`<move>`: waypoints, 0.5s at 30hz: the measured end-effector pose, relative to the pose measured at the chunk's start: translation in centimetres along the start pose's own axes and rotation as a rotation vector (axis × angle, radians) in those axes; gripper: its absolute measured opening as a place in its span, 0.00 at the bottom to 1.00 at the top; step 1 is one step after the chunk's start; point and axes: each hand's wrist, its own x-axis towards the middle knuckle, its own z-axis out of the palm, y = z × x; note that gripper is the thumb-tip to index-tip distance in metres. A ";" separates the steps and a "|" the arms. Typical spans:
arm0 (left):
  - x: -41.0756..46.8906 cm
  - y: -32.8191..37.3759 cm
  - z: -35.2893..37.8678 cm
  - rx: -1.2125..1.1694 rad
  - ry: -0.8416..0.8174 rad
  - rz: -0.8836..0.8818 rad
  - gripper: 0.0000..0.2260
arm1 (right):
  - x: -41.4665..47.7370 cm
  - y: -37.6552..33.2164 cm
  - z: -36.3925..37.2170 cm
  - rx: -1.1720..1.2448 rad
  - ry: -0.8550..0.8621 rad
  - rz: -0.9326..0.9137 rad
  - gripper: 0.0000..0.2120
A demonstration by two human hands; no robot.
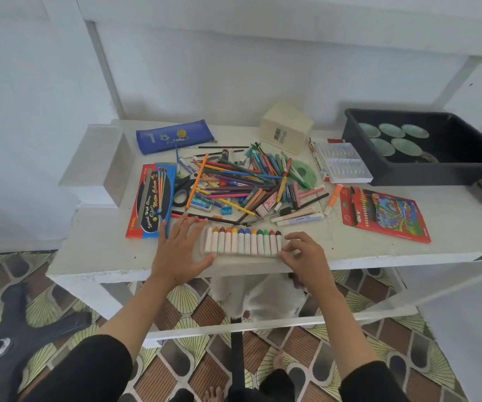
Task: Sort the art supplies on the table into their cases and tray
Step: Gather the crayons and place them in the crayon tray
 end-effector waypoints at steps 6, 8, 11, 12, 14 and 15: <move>-0.1 0.0 0.0 0.002 -0.003 -0.003 0.34 | 0.9 -0.6 -0.2 -0.005 -0.024 0.021 0.07; -0.1 0.0 0.0 -0.004 0.000 -0.001 0.34 | 1.1 -0.7 -0.2 0.023 -0.020 0.054 0.06; -0.1 0.0 0.0 -0.012 0.004 -0.001 0.34 | 1.6 -1.2 -0.1 0.055 -0.017 0.100 0.03; -0.1 0.0 0.0 -0.013 0.006 -0.002 0.34 | 1.8 -1.3 0.0 0.043 -0.018 0.110 0.03; -0.1 0.0 0.0 -0.014 0.007 0.000 0.34 | 2.1 -1.4 0.3 0.043 -0.031 0.155 0.05; -0.1 0.0 0.0 -0.015 0.008 0.001 0.34 | 2.2 -1.4 0.4 0.055 -0.041 0.187 0.05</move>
